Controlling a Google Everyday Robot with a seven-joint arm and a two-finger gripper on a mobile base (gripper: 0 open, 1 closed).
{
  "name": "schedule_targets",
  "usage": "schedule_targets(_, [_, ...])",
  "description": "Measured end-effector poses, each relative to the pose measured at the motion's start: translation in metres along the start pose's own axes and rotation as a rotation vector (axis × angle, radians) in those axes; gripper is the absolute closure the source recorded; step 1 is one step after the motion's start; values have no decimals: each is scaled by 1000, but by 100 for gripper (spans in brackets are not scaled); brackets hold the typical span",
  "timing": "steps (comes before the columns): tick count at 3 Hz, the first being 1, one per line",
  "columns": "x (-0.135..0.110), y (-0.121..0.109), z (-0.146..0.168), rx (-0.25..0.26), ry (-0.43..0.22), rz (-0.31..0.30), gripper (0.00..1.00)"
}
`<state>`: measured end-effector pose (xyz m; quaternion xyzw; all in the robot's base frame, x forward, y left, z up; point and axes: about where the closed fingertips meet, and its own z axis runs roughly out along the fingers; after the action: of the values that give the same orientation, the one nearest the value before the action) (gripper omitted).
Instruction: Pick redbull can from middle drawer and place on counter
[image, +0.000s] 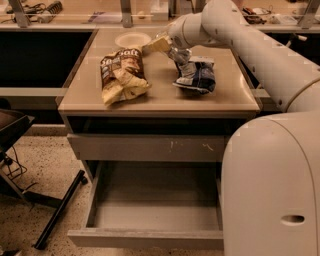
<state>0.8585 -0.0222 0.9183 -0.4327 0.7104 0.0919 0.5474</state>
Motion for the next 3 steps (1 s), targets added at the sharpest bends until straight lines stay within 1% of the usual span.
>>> schedule_targets(2, [0, 0, 0, 0, 0, 0, 36])
schedule_targets(3, [0, 0, 0, 0, 0, 0, 12])
